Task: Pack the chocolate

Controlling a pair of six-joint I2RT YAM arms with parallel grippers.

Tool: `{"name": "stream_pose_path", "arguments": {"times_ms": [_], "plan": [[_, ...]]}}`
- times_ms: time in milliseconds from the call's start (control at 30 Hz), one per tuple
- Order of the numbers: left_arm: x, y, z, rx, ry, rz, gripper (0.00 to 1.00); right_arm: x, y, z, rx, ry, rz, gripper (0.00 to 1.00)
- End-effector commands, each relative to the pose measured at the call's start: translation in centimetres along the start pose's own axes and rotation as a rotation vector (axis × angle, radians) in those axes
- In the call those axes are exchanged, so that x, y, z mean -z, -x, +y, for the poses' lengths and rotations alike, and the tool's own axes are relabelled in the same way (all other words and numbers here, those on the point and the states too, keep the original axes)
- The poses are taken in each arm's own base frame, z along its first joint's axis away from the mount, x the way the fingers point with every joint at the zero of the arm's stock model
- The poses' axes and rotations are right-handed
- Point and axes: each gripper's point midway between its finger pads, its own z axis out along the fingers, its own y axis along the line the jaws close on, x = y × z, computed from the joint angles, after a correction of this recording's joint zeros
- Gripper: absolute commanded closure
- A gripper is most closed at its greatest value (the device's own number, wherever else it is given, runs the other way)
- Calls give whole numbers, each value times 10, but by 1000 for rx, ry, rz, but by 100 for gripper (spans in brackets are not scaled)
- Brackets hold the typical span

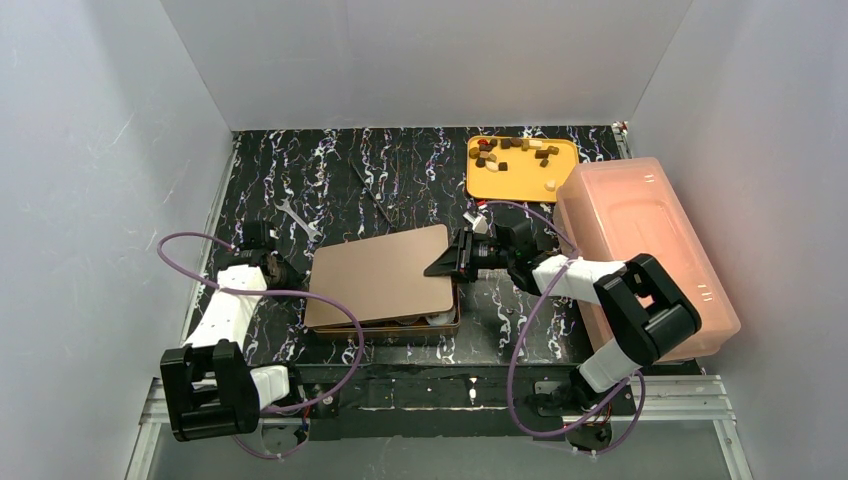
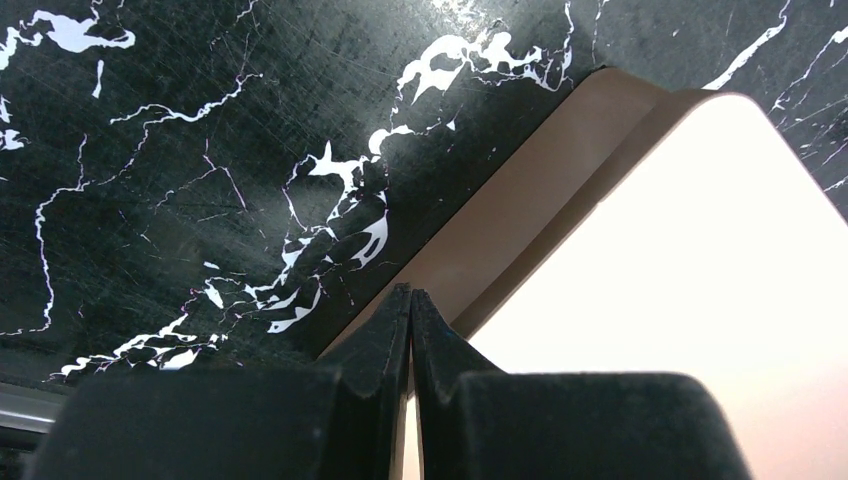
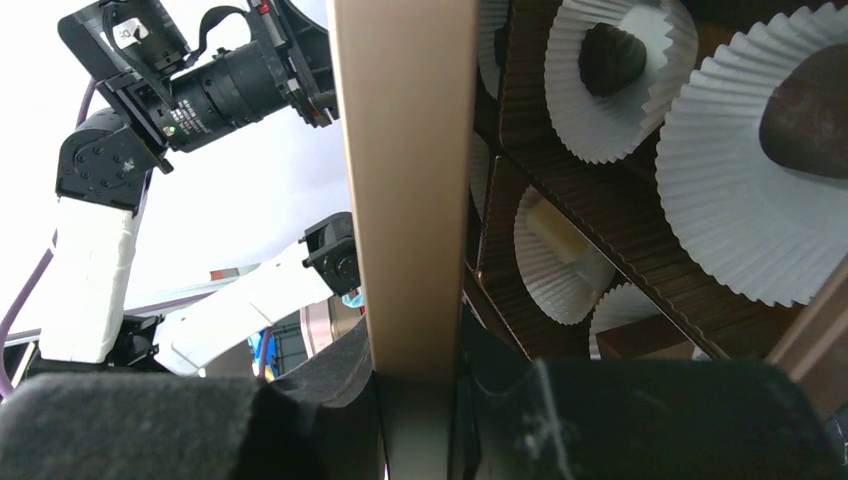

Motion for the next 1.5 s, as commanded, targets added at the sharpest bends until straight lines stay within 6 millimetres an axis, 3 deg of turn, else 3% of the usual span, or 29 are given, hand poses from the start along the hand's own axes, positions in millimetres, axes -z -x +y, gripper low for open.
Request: {"name": "stream_pose_path", "arguments": {"times_ms": [0,267,867,1467], "plan": [[12,-2,-7,-21,-34,0,99,3,-1,-13,46,-67,-27,71],[15,-5,-9,-34,-45,5,99,6,-2,-21,47,-132,-26,68],[17,-7,-10,-48,-47,13,100,23,-1,-30,64,-297,-41,41],[20,-11,-12,-84,-58,23,100,51,-5,-39,78,-409,-74,33]]}}
